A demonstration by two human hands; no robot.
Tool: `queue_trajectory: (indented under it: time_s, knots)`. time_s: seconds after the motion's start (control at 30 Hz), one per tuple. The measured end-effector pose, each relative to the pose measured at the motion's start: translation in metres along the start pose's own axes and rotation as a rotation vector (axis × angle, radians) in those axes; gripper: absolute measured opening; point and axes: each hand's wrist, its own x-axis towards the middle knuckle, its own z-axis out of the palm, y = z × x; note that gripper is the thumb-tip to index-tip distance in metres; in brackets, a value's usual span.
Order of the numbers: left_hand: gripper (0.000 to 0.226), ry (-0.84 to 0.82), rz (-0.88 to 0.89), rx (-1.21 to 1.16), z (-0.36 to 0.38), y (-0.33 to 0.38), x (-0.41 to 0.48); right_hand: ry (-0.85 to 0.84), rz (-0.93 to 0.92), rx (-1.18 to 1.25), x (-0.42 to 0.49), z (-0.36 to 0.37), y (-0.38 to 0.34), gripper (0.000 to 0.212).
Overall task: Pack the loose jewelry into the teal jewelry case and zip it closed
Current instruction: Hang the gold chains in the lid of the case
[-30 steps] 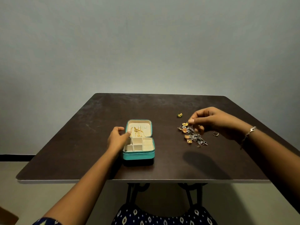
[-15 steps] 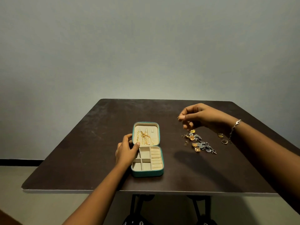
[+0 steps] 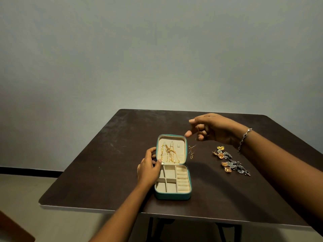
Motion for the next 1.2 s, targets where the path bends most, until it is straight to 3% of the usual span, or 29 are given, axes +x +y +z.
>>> queue_trajectory:
  time_s: [0.2,0.53,0.9,1.1,1.2]
  knots:
    - [0.041,-0.003,-0.002,-0.034,0.001,0.000,0.000,-0.082,-0.023,-0.027,0.011,0.003,0.002,0.016]
    - [0.048,0.001,0.024,-0.097,0.004,-0.003,0.002,-0.072,-0.079,-0.166,0.030,0.006,0.019,0.007]
    - [0.048,-0.020,0.004,-0.092,0.002,-0.004,0.001,0.052,-0.146,-0.354,0.047,0.018,0.044,0.006]
    - [0.048,-0.011,0.014,-0.117,0.002,-0.009,0.004,0.392,-0.326,-0.927,0.064,0.024,0.062,0.015]
    - [0.049,-0.014,0.019,-0.117,0.001,-0.009,0.004,0.440,-0.405,-1.164,0.068,0.023,0.072,0.019]
